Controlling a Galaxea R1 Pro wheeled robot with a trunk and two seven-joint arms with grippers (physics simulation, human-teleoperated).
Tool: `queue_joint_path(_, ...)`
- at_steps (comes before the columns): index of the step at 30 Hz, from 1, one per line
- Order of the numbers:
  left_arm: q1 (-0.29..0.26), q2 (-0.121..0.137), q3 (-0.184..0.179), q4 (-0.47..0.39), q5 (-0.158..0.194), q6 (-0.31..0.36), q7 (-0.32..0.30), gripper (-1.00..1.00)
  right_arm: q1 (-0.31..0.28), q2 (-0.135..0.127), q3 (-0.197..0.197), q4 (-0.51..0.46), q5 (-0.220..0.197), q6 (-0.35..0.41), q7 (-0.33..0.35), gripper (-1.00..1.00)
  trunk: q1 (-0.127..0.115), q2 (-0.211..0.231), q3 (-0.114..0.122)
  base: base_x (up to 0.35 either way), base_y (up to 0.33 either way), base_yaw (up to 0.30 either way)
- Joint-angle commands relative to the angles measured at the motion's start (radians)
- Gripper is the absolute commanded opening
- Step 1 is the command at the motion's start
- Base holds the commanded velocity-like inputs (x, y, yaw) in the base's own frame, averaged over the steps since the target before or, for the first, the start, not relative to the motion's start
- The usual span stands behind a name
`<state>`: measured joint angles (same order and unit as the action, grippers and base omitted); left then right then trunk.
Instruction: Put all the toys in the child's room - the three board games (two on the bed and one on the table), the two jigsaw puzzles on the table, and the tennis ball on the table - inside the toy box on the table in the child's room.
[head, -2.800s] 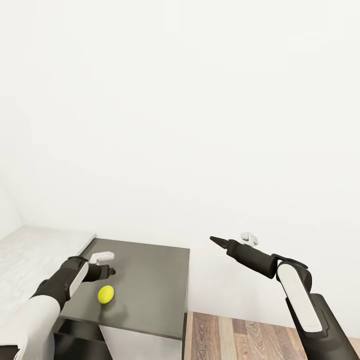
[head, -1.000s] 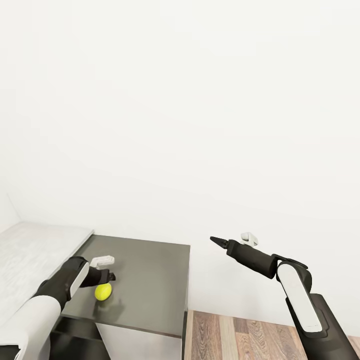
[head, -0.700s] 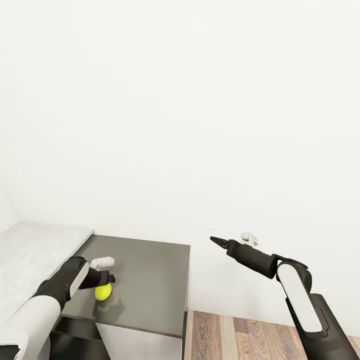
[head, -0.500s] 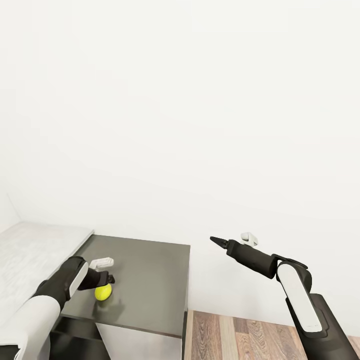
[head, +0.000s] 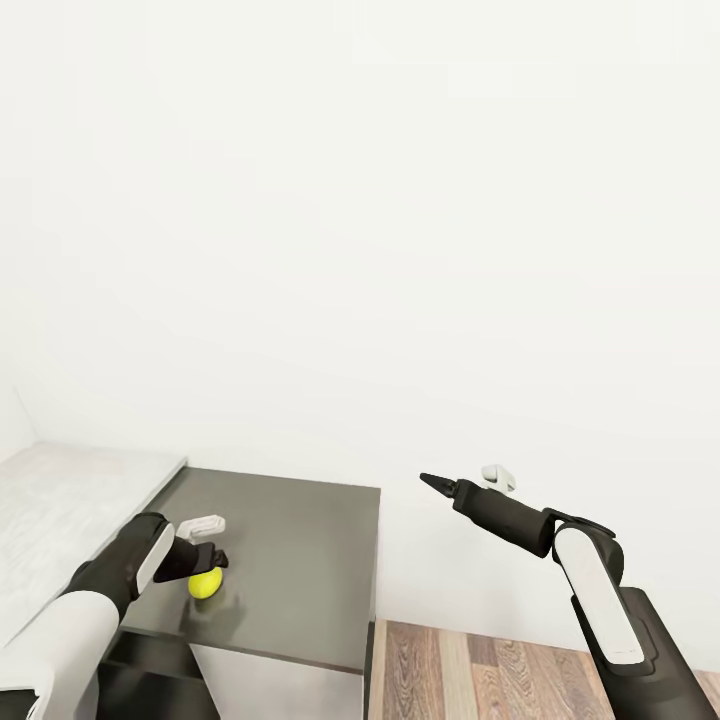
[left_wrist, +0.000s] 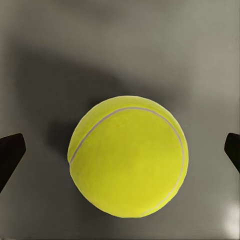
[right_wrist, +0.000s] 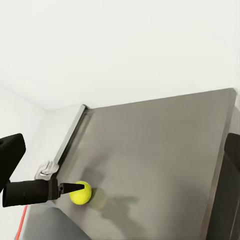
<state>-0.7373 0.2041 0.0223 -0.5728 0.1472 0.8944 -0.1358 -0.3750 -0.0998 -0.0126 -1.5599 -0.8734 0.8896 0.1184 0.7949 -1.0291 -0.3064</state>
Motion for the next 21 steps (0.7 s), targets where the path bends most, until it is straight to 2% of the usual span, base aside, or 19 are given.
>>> queue_joint_path(1,-0.001,0.000,0.002,-0.001,0.003,0.006,-0.001,1.00,-0.001,0.000,-0.002,0.000,0.008,0.005,0.009,1.00,0.000,-0.001,-0.001,0.000,0.000,0.000)
queue_joint_path(5,-0.001,-0.001,0.002,-0.001,0.003,0.006,-0.001,1.00,-0.001,0.000,-0.002,0.000,0.008,0.005,0.009,1.00,0.000,-0.001,-0.001,0.000,0.000,0.000)
queue_joint_path(8,-0.001,-0.002,0.002,-0.001,0.003,0.006,-0.001,1.00,-0.001,0.000,-0.003,0.000,0.008,0.005,0.009,1.00,0.012,-0.022,-0.011,0.000,0.000,0.000)
queue_joint_path(14,-0.001,-0.004,0.002,-0.001,0.003,0.006,-0.001,1.00,-0.001,0.000,-0.004,0.000,0.008,0.005,0.009,1.00,0.012,-0.022,-0.011,0.000,0.000,0.000)
queue_joint_path(21,-0.001,-0.005,0.002,-0.001,0.003,0.006,-0.001,1.00,-0.001,0.000,-0.026,0.000,0.007,0.011,0.009,1.00,0.012,-0.022,-0.011,0.000,0.000,0.000)
